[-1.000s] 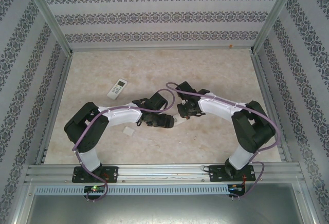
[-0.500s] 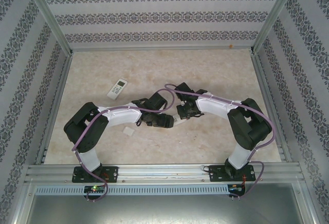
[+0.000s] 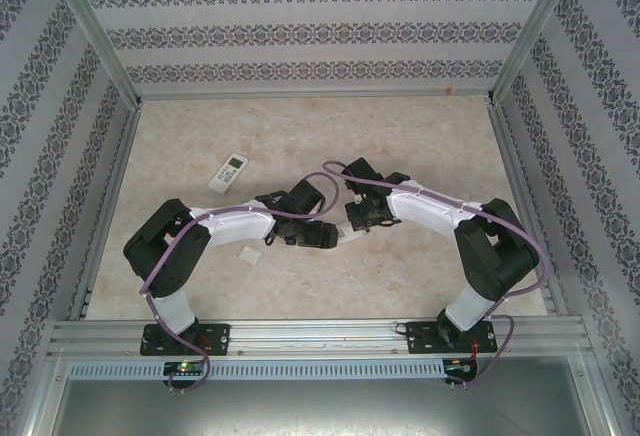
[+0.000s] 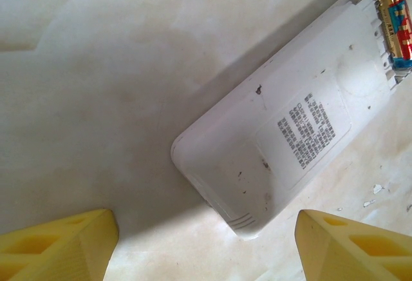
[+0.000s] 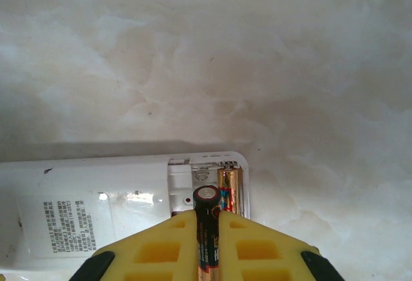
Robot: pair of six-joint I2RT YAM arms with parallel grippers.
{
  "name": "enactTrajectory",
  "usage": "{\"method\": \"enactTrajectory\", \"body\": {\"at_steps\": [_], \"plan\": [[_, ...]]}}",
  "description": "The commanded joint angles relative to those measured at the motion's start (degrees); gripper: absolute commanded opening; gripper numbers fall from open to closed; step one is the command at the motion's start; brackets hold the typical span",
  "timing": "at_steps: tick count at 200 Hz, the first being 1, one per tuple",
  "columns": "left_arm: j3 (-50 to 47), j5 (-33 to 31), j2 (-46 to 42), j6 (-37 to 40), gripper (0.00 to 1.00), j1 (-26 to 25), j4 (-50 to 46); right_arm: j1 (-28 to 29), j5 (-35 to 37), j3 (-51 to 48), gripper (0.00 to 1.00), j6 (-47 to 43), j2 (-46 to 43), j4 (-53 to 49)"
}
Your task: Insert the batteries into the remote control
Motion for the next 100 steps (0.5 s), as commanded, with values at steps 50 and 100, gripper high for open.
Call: {"method": "enactTrajectory", "body": {"at_steps": [50,100], "plan": [[-0.6,-6.4,0.0,2.4,0.76,2.6,0.2,0.6,-1.5,1.1,0.15,-1.4,4.3,-1.6],[-0.5,-6.4,0.1,2.4,0.76,2.6,0.1,0.6,-1.7,2.2,0.19,-0.9,5.0,-1.8]]}}
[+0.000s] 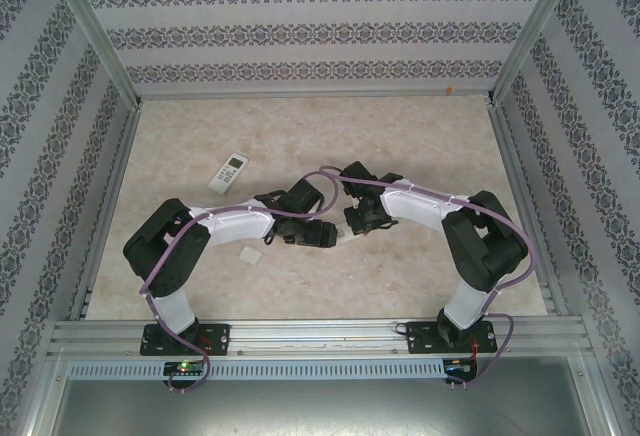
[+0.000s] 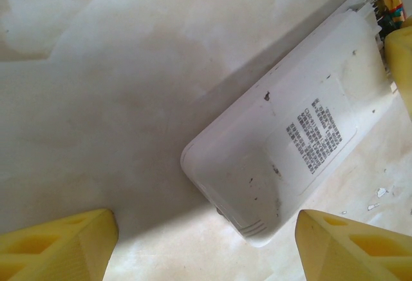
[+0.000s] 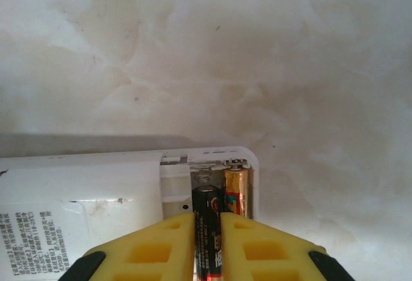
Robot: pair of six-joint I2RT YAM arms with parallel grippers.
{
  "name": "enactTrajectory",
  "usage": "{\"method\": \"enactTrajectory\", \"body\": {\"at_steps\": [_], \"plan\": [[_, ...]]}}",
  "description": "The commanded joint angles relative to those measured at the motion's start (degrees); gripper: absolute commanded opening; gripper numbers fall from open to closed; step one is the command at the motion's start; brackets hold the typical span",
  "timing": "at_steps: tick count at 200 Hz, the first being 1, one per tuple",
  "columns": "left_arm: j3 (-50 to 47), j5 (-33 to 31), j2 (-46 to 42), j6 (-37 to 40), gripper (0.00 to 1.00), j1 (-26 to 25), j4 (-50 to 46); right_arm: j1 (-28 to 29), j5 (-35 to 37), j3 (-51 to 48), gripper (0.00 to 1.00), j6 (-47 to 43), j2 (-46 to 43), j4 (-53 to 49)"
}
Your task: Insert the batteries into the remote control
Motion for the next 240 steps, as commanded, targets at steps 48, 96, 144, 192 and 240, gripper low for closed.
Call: {"method": "enactTrajectory", "body": {"at_steps": [48,96,144,192,240], "plan": [[-0.8,-5.7,0.3,1.7,0.76,2.2,0.5,0.7,0.2,2.3,0.22,0.2,-3.6,-3.0],[-1.1,-3.1,0.3,2.2,0.75,2.2,1.3,0.6,-0.6,-1.2,0.23,2.1,-7.0,-2.8],[-1.1,-2.8,0.5,2.0,0.75,2.2,1.6,0.9,-1.9,-3.2,0.23,3.2,-6.5,-1.4],[-1.1,-3.2,0.5,1.9,0.75,2.2,1.4,1.3,-2.1,-2.5,0.19,2.7,-4.7,-0.9],[-1.1,-3.4,0.4,2.1,0.75,2.2,1.3,1.3,-0.6,-2.9,0.20,2.1,-3.4,-0.9]]}}
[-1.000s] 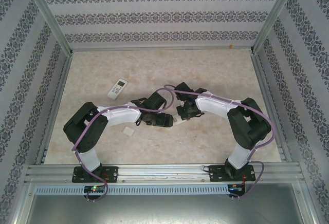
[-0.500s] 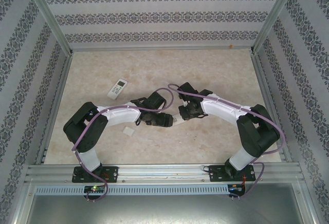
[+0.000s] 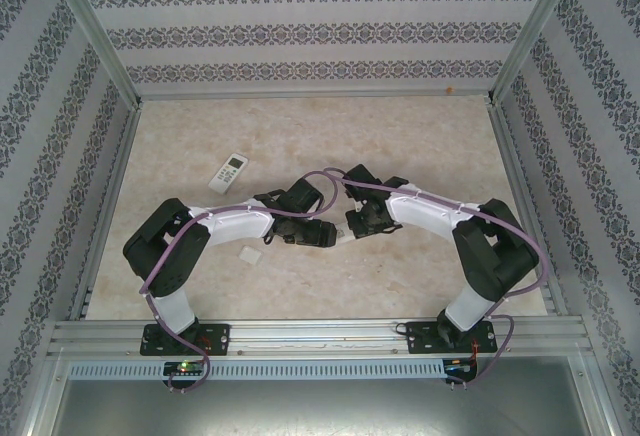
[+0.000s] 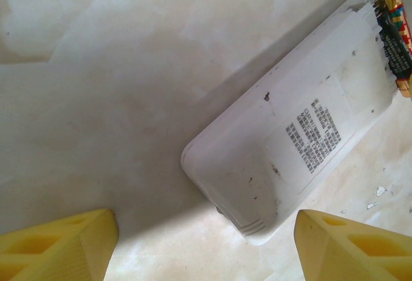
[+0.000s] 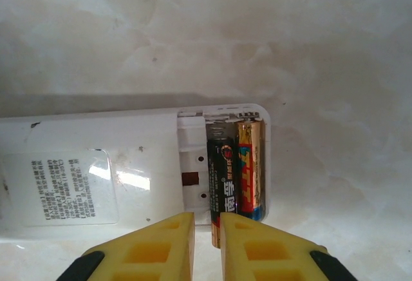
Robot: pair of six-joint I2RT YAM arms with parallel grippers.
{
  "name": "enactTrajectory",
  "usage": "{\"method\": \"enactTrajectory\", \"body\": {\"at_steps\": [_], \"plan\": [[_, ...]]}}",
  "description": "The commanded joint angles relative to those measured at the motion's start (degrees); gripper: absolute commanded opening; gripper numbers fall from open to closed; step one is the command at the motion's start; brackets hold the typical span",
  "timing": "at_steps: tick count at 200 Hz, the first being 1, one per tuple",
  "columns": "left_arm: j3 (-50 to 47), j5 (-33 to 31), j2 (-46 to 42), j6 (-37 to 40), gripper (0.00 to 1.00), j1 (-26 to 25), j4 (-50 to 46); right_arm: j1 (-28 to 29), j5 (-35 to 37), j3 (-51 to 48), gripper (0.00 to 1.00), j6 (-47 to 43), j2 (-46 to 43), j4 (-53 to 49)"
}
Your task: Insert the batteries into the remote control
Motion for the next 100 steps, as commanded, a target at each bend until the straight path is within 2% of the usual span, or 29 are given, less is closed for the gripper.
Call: {"method": "enactTrajectory", "body": {"at_steps": [1,100], "plan": [[-1.0,-4.0,0.4,1.7,0.75,1.9,1.2,0.6,1.1,-0.3,0.20,0.0,0.8,0.0],[-1.0,-4.1,0.5,1.6,0.75,1.9,1.2,0.6,2.8,-0.3,0.20,-1.1,2.4,-0.1]]}}
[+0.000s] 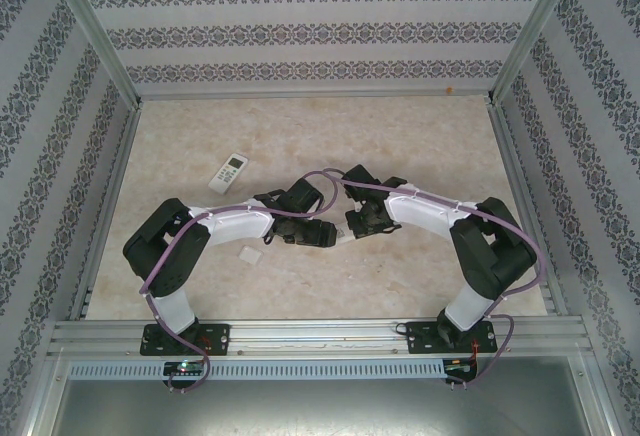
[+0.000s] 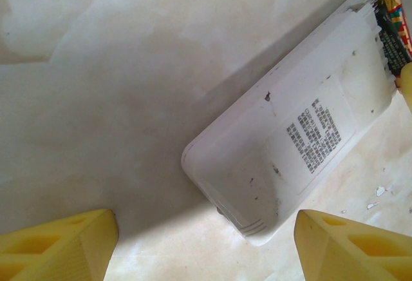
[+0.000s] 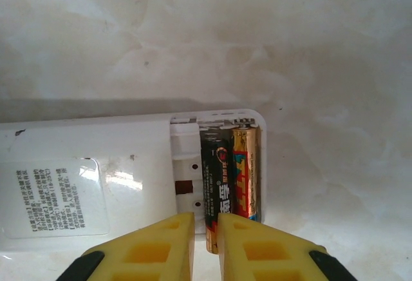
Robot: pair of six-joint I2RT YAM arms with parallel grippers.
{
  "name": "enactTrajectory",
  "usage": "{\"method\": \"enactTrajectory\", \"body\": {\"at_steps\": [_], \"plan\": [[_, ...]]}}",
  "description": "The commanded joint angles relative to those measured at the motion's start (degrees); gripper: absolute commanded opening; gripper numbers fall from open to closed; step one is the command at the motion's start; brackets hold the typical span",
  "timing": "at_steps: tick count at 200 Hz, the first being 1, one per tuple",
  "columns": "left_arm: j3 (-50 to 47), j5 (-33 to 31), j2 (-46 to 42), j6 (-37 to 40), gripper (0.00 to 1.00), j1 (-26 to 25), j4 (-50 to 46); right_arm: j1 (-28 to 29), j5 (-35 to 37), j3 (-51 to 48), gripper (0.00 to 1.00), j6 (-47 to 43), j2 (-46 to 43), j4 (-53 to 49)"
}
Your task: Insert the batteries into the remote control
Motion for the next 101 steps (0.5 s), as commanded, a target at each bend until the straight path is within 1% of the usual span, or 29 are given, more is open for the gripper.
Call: {"method": "enactTrajectory", "body": {"at_steps": [1,29,78,101], "plan": [[-0.9,-4.0,0.5,1.6,0.75,1.9,1.2,0.6,1.9,-0.3,0.20,-0.9,1.6,-0.6],[-0.8,-4.0,0.5,1.6,0.75,1.9,1.3,0.7,1.8,-0.5,0.19,-0.9,2.8,0.4],[-0.8,-4.5,0.1,1.7,0.75,1.9,1.0,0.6,1.5,-1.5,0.12,0.2,6.2,3.2],[-0.5,-4.6,0.3,1.8,0.75,1.9,0.8,0.7,1.3,-1.0,0.11,0.5,6.8,3.5]]}}
